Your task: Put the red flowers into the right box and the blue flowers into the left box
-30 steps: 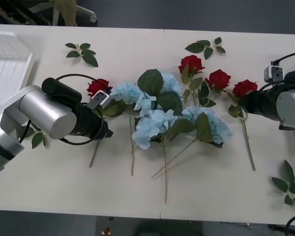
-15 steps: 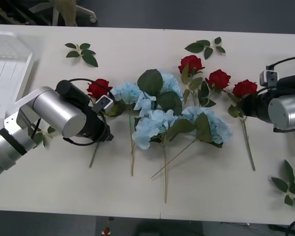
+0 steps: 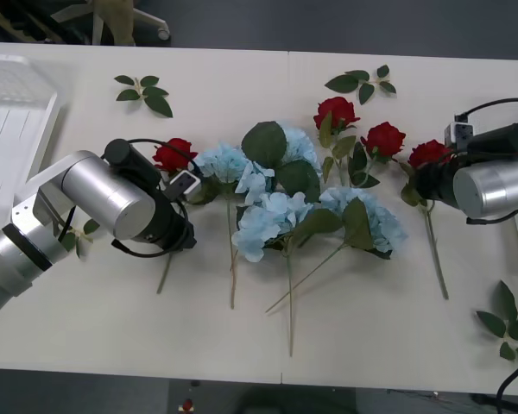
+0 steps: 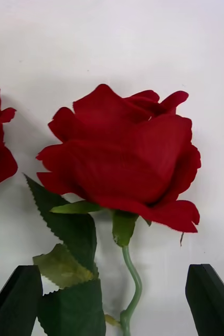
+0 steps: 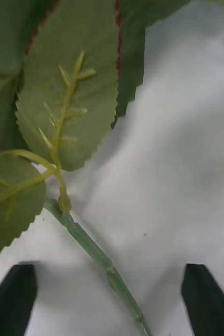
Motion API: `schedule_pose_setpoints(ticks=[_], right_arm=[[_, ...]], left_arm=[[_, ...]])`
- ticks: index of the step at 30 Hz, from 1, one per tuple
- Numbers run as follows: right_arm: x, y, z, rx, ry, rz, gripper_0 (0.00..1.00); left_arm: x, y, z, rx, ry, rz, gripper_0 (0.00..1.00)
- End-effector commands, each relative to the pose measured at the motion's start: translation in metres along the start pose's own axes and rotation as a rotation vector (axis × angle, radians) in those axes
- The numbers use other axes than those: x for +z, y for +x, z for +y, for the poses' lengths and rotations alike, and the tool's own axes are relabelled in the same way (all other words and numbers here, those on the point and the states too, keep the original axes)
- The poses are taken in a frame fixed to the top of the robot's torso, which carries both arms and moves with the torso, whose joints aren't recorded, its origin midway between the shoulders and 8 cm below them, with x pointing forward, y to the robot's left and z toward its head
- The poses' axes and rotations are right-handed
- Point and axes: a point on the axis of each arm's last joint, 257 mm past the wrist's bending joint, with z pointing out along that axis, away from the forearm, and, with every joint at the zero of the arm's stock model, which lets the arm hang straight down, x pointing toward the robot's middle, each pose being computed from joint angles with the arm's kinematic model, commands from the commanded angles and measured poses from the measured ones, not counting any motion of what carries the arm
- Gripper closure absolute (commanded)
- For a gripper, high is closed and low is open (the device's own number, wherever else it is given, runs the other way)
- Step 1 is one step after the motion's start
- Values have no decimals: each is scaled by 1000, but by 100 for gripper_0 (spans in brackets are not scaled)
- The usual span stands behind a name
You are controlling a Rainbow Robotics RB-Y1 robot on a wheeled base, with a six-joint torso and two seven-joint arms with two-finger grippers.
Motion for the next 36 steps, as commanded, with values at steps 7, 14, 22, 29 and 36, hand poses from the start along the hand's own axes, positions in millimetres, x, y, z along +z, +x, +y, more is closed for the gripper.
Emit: schedule_pose_setpoints(ticks=[7, 14, 22, 29, 36], right_arm=[[9, -27, -1, 30, 19, -40, 20], [20, -22, -6, 23, 33, -33, 20], [29, -6, -9, 8, 42, 2, 19], [37, 11, -9, 2, 47, 41, 20], [40, 20, -7, -6, 48, 57, 20]], left_arm=[[-11, -18, 6, -33, -16, -25, 100], [-12, -20, 13, -24, -40, -27, 100], [-24, -19, 40, -14, -99, -40, 100], [-58, 3, 93, -6, -172, -20, 100], [-100, 1, 115, -23, -165, -64, 100]])
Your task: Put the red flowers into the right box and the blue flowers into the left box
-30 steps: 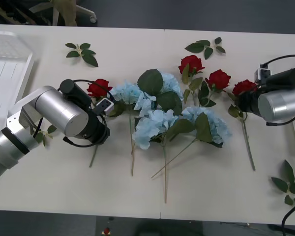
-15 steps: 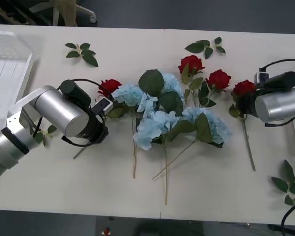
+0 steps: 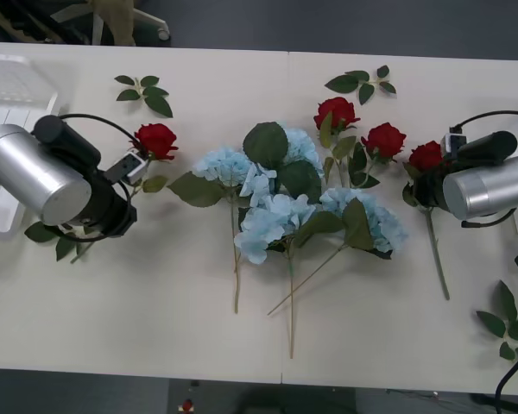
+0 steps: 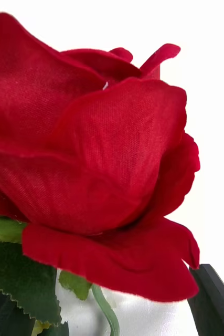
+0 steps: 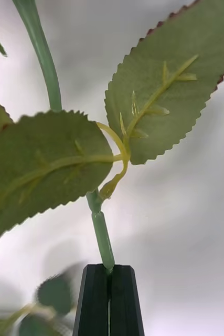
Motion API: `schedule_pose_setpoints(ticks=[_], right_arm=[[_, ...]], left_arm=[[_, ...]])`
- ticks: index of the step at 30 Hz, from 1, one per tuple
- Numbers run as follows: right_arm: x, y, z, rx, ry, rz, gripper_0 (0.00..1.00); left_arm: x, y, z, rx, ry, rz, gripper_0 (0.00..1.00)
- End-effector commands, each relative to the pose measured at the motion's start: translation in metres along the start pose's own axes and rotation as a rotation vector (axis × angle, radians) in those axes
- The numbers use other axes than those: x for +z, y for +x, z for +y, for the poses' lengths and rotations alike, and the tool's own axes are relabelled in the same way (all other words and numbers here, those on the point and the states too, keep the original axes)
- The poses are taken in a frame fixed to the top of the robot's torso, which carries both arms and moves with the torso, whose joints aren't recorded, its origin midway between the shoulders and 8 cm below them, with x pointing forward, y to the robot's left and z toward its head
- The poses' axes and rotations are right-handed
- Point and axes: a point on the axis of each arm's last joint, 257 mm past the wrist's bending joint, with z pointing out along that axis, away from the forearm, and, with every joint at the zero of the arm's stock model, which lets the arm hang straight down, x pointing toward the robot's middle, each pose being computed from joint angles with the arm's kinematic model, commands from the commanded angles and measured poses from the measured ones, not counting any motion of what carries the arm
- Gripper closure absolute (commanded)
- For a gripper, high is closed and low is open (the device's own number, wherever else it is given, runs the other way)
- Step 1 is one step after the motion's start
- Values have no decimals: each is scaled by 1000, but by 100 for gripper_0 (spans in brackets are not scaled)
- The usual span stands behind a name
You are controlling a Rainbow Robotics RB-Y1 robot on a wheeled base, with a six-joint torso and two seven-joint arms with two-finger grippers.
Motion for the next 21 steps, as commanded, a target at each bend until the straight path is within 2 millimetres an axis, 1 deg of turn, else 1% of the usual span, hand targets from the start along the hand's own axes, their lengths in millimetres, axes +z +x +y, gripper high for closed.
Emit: schedule_pose_setpoints(ticks=[1, 2, 4, 5, 6, 8, 9, 12, 13, 15, 16, 19, 21], right_arm=[[3, 3, 12, 12, -11, 14, 20], [3, 4, 13, 13, -12, 15, 20], [3, 4, 14, 13, -15, 16, 38], [3, 4, 14, 14, -16, 17, 44], [3, 5, 14, 15, -17, 19, 50], [3, 5, 14, 16, -19, 21, 69], [3, 5, 14, 15, -18, 21, 74], [3, 7, 13, 17, -13, 27, 100], [3, 7, 13, 16, -13, 29, 100], [3, 7, 12, 15, -10, 28, 100], [3, 7, 12, 15, -10, 28, 100], [3, 7, 11, 14, -7, 26, 100], [3, 6, 10, 11, -2, 24, 100]], left_arm=[[-40, -36, 22, -69, -9, -102, 100], [-49, -42, 22, -88, 5, -133, 100], [-63, -56, 18, -123, 44, -206, 100], [-70, -64, 14, -138, 65, -244, 100], [-79, -75, 7, -152, 94, -293, 100], [-97, -98, -8, -172, 148, -385, 100], [-102, -104, -11, -166, 155, -410, 100], [-129, -134, -27, -137, 190, -551, 100], [-134, -138, -28, -131, 192, -573, 100], [-151, -153, -38, -105, 207, -656, 100], [-159, -160, -47, -94, 231, -690, 100], [-175, -173, -63, -65, 269, -753, 100], [-191, -183, -75, -29, 297, -806, 100]])
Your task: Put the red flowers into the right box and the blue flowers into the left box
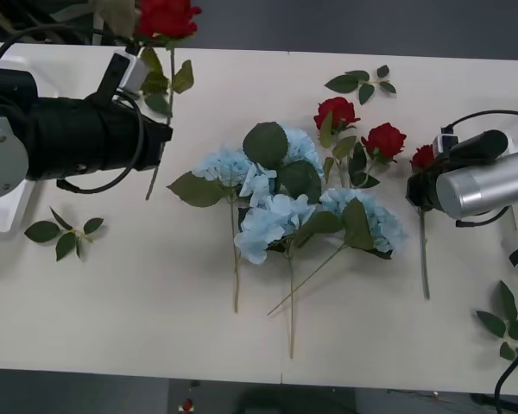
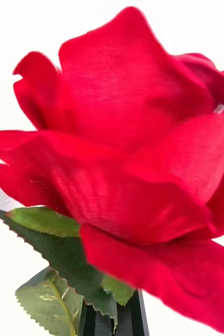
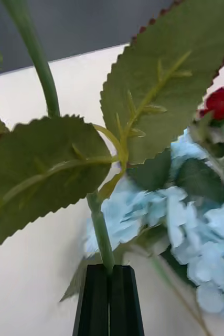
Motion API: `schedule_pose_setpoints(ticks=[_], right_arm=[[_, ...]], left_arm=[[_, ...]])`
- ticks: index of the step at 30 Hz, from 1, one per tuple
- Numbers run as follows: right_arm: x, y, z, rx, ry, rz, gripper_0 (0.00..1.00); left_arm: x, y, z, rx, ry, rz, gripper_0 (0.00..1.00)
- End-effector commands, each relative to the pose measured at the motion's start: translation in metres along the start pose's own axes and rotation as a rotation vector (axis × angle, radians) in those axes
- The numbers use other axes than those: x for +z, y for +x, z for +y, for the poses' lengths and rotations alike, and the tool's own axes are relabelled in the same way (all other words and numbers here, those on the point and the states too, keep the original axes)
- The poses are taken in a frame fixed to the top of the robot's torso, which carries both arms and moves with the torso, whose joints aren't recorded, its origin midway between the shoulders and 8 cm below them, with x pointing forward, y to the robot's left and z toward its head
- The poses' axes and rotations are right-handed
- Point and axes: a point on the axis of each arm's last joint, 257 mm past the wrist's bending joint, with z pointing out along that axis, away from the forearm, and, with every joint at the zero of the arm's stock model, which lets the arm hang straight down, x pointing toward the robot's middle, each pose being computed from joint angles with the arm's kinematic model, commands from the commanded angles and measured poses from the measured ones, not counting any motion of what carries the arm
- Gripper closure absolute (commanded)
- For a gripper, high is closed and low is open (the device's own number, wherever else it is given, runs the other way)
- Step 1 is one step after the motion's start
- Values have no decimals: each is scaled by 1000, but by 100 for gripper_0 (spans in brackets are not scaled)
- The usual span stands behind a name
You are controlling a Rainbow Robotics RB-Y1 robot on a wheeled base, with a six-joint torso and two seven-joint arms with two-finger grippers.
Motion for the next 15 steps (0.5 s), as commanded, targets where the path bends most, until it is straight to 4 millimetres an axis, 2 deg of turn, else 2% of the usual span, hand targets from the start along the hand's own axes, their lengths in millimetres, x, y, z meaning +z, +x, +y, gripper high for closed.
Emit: schedule_pose_setpoints(ticks=[1, 5, 8, 15], right_arm=[[2, 4, -3, 34, 13, 10, 100], [-1, -3, -5, 34, 13, 1, 100], [-11, -16, -4, 45, 4, -14, 100], [-62, -51, -11, -10, 23, -44, 100]], left_arm=[[-11, -41, -37, 90, 86, -120, 100], [-19, -56, -59, 91, 176, -176, 100], [-25, -66, -73, 118, 233, -220, 100], [-32, -79, -99, 188, 315, -293, 100]])
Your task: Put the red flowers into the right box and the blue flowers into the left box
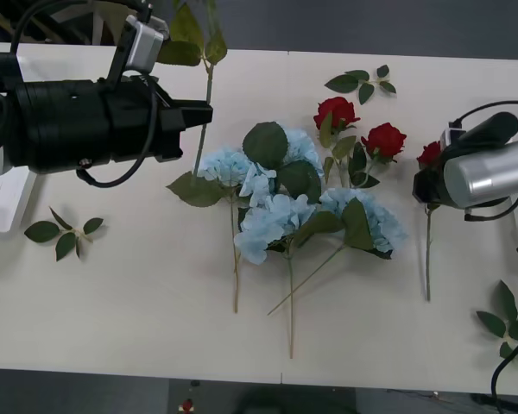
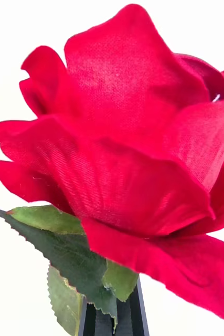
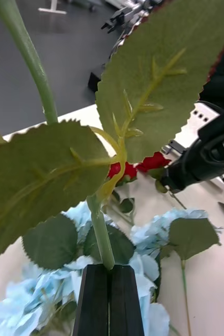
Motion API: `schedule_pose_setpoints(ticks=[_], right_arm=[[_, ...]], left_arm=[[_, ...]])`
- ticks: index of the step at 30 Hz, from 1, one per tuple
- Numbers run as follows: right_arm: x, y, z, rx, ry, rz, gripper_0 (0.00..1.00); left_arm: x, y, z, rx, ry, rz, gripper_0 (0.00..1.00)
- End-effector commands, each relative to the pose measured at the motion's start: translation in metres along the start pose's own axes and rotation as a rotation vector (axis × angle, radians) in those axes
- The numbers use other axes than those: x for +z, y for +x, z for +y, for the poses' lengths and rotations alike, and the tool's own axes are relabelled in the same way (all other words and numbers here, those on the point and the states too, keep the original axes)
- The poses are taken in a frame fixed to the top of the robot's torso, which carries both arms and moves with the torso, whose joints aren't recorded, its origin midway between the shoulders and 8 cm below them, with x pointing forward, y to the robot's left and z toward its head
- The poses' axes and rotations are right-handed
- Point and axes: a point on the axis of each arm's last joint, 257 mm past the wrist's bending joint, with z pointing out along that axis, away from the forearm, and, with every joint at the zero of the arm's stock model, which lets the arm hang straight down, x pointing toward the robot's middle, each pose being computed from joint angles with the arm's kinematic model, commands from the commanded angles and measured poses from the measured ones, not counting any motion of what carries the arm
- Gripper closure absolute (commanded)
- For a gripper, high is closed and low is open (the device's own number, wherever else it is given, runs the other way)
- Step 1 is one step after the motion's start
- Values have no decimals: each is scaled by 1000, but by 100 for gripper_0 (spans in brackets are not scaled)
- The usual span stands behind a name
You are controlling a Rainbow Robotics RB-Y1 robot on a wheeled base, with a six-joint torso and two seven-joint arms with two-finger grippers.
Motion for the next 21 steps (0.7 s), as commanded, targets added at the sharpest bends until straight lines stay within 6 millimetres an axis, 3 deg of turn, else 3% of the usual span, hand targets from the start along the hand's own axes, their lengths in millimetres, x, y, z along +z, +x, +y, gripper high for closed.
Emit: schedule_pose_setpoints(ticks=[1, 6, 11, 21], right_arm=[[-49, -52, -4, -38, -2, -111, 100], [-81, -77, -11, -54, -20, -166, 100], [-108, -104, -33, -89, 2, -229, 100], [-154, -152, -115, -258, 142, -314, 100]], left_arm=[[0, -18, -16, 141, 34, -53, 100], [9, -16, -29, 206, 62, -65, 100], [17, -6, -33, 256, 78, -45, 100], [41, 1, -53, 373, 134, -63, 100]])
